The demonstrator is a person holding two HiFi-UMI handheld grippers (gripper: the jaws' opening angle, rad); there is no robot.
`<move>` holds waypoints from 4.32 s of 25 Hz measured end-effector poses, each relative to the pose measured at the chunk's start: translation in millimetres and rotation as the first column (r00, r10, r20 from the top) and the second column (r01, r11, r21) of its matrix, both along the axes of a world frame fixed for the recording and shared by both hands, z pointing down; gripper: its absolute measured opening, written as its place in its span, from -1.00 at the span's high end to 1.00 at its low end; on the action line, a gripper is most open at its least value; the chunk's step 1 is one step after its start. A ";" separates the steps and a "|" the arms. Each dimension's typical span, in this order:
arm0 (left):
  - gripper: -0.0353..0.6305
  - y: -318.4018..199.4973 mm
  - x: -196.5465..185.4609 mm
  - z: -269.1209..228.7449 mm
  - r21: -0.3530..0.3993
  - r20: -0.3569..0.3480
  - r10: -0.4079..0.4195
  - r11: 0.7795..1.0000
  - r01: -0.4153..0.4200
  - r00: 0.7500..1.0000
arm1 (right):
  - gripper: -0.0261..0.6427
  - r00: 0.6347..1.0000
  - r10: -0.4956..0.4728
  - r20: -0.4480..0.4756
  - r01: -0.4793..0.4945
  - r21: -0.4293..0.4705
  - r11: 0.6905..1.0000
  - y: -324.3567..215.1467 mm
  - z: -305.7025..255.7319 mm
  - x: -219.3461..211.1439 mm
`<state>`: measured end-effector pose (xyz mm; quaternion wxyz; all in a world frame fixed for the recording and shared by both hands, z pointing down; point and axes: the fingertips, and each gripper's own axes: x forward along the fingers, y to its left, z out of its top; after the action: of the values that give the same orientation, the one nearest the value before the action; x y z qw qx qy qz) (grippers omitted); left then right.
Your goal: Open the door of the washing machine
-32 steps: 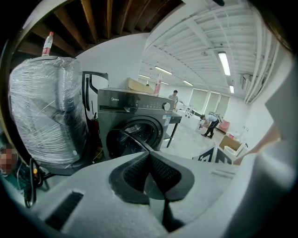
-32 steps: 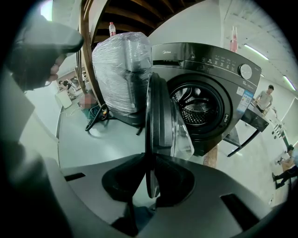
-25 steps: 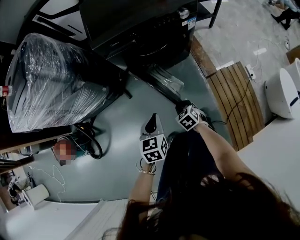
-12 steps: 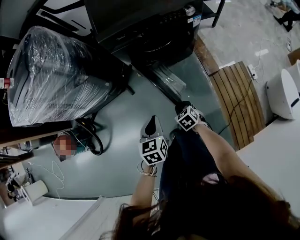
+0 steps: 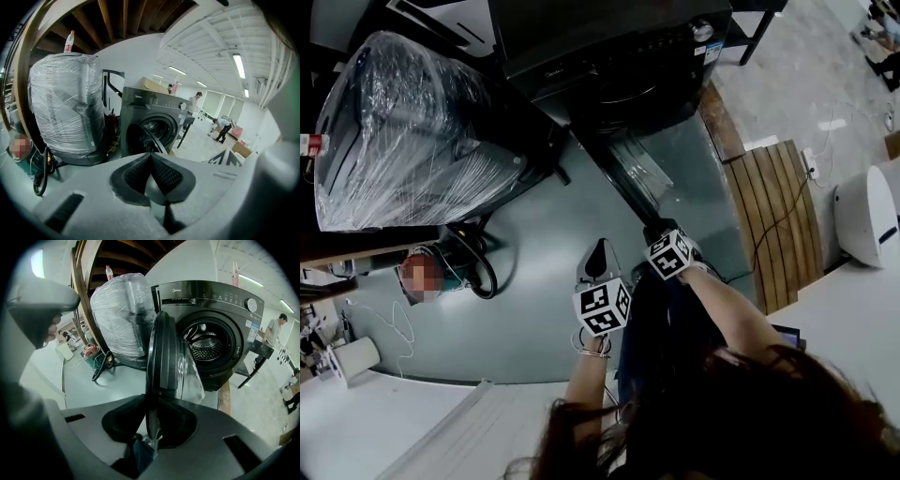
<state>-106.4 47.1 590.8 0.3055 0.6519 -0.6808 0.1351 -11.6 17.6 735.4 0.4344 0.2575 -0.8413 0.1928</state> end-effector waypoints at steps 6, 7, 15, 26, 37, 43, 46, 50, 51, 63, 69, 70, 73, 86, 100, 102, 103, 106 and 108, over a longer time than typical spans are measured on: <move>0.86 2.3 -9.8 3.1 -0.008 0.006 -0.038 0.999 0.038 0.999 | 0.68 1.000 -0.010 0.023 0.010 -0.029 1.000 8.2 0.8 -11.3; 0.86 2.1 -12.5 3.7 -0.008 0.007 -0.039 0.999 0.039 0.999 | 0.68 1.000 -0.009 0.026 0.010 -0.033 0.999 10.1 0.8 -14.4; 0.86 0.7 -44.2 9.3 -0.003 0.003 -0.008 1.000 0.008 1.000 | 0.67 0.999 0.033 0.030 -0.031 -0.046 0.998 27.6 2.2 -40.1; 0.86 13.4 -88.7 20.1 -0.010 -0.026 0.090 0.996 -0.090 0.996 | 0.67 0.989 0.151 0.010 -0.150 -0.039 0.988 44.6 4.6 -75.9; 0.86 40.2 -133.7 31.1 -0.027 -0.038 0.135 0.990 -0.136 0.990 | 0.67 0.968 0.250 0.019 -0.249 -0.046 0.968 65.5 7.2 -120.8; 0.86 48.8 -155.3 34.3 -0.027 -0.040 0.140 0.990 -0.142 0.989 | 0.67 0.959 0.283 0.029 -0.281 -0.053 0.958 72.2 9.1 -141.9; 0.86 52.8 -165.7 35.5 -0.023 -0.041 0.138 0.990 -0.139 0.990 | 0.67 0.953 0.302 0.036 -0.300 -0.055 0.952 75.6 10.5 -152.0; 0.86 56.7 -177.3 36.0 -0.018 -0.043 0.135 0.991 -0.136 0.990 | 0.66 0.947 0.318 0.038 -0.315 -0.061 0.947 78.8 10.9 -163.0; 0.86 57.6 -180.2 36.0 -0.018 -0.044 0.134 0.991 -0.135 0.990 | 0.66 0.947 0.319 0.039 -0.317 -0.062 0.947 79.6 10.7 -166.1; 0.86 65.5 -206.8 40.2 -0.006 -0.052 0.120 0.993 -0.120 0.991 | 0.65 0.939 0.337 0.065 -0.332 -0.075 0.940 85.2 11.8 -197.6; 0.86 71.0 -220.0 42.2 -0.004 -0.057 0.107 0.994 -0.107 0.993 | 0.64 0.933 0.350 0.078 -0.344 -0.084 0.935 87.6 12.1 -213.8; 0.86 71.8 -222.3 42.7 -0.003 -0.058 0.104 0.994 -0.105 0.993 | 0.64 0.932 0.353 0.081 -0.346 -0.086 0.934 87.9 12.2 -216.9; 0.86 74.3 -229.8 44.4 -0.004 -0.059 0.098 0.995 -0.098 0.993 | 0.63 0.930 0.356 0.088 -0.348 -0.092 0.933 88.1 12.8 -227.3; 0.86 88.5 -267.0 51.3 -0.010 -0.072 0.057 0.998 -0.058 0.996 | 0.61 0.921 0.375 0.105 -0.365 -0.106 0.925 90.0 19.0 -272.0; 0.86 85.6 -313.9 55.4 -0.010 -0.084 0.000 1.000 -0.001 0.996 | 0.59 0.902 0.415 0.118 -0.397 -0.154 0.905 84.7 20.1 -324.2; 0.86 84.3 -319.6 56.0 -0.012 -0.084 -0.006 1.000 0.005 0.996 | 0.59 0.900 0.420 0.120 -0.399 -0.161 0.903 83.7 19.6 -331.4; 0.86 83.7 -321.9 56.7 -0.012 -0.085 -0.009 1.000 0.008 0.996 | 0.59 0.898 0.422 0.120 -0.402 -0.164 0.901 83.2 19.5 -334.4; 0.86 82.2 -329.1 58.6 -0.014 -0.088 -0.022 1.000 0.020 0.996 | 0.59 0.894 0.433 0.120 -0.411 -0.171 0.896 81.0 19.5 -343.2; 0.86 81.5 -334.6 59.0 -0.014 -0.088 -0.032 0.999 0.031 0.996 | 0.59 0.890 0.438 0.124 -0.415 -0.175 0.893 79.3 19.2 -350.0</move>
<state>-441.0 128.5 649.8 0.3417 0.6444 -0.6759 0.1057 -361.6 96.9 754.6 0.3299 0.3881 -0.7799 0.3637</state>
